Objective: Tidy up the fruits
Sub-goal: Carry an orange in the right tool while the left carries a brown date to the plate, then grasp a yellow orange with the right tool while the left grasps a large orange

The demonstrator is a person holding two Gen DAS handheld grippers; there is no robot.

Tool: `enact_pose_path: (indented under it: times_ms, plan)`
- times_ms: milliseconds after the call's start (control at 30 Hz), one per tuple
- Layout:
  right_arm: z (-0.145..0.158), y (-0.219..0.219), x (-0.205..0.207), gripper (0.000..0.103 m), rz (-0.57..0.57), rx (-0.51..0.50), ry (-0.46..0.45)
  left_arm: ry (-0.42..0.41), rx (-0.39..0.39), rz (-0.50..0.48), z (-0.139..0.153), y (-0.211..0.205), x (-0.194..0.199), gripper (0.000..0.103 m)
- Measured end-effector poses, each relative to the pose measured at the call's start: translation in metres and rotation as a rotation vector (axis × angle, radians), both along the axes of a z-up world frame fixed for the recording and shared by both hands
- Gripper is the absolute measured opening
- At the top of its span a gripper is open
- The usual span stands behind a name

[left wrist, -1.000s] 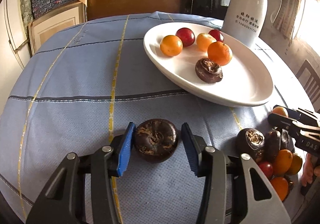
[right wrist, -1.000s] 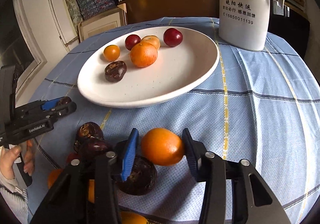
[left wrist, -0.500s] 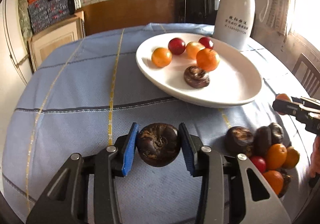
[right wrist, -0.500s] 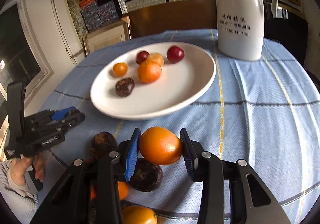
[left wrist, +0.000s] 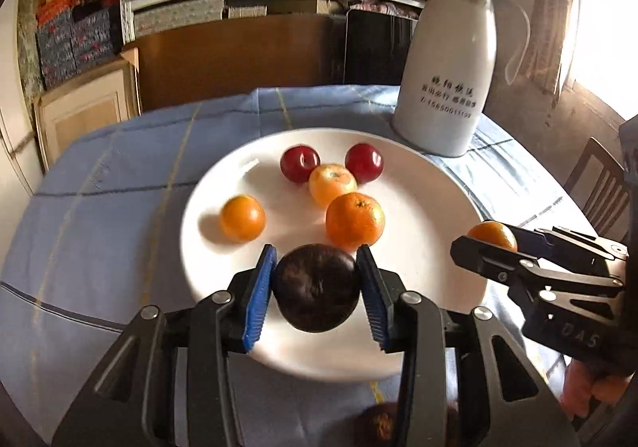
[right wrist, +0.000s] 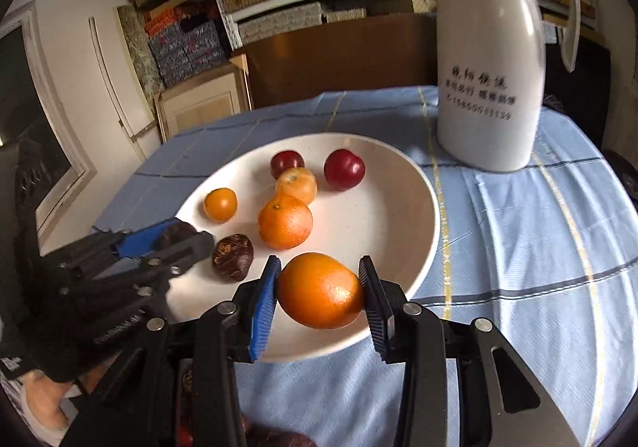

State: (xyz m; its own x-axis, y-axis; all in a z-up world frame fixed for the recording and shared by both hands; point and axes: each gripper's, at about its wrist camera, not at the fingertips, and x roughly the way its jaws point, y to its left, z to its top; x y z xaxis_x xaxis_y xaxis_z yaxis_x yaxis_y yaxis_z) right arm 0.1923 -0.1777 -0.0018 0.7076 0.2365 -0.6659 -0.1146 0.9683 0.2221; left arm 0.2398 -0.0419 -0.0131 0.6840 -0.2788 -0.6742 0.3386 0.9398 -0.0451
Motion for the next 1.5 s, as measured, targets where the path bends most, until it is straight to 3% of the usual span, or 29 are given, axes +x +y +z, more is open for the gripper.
enact_pose_path:
  times_ms: [67, 133, 233, 367, 467, 567, 800, 1033, 1133, 1367, 1500]
  plan:
    - [0.000, -0.007, -0.001, 0.053, -0.010, 0.031, -0.008, 0.004, 0.009, -0.001, -0.005, 0.004, 0.000, 0.062]
    - [0.004, -0.011, -0.007, 0.054, -0.028, 0.042, -0.030, -0.017, 0.014, 0.020, -0.002, 0.011, -0.004, 0.069]
    - [0.015, -0.016, -0.021, 0.054, -0.037, 0.062, -0.061, -0.024, -0.027, 0.037, 0.007, 0.026, -0.017, 0.071]
    - [0.020, -0.017, -0.051, 0.064, -0.035, 0.052, -0.095, -0.042, -0.038, 0.071, 0.009, 0.045, -0.045, 0.081]
    - [0.014, -0.020, -0.072, 0.067, -0.027, 0.077, -0.080, -0.029, -0.043, 0.083, 0.004, 0.057, -0.069, 0.082]
    - [0.004, -0.019, -0.088, 0.069, -0.019, 0.078, -0.052, -0.027, -0.029, 0.090, -0.005, 0.062, -0.093, 0.089]
    - [0.001, -0.027, -0.106, 0.083, -0.044, 0.078, -0.047, -0.046, 0.021, 0.000, -0.011, 0.040, -0.136, 0.095]
    - [-0.005, -0.036, -0.101, 0.083, -0.071, 0.106, -0.008, -0.072, 0.135, -0.129, -0.018, 0.002, -0.162, 0.098]
    - [-0.004, -0.036, -0.102, 0.083, -0.073, 0.104, -0.011, -0.060, 0.206, -0.120, -0.027, -0.006, -0.161, 0.099]
    - [-0.004, -0.039, -0.104, 0.083, -0.080, 0.107, -0.011, -0.041, 0.106, -0.057, -0.021, 0.032, -0.162, 0.099]
    - [-0.002, -0.042, -0.114, 0.083, -0.073, 0.120, -0.018, -0.065, 0.097, 0.073, -0.016, 0.071, -0.172, 0.099]
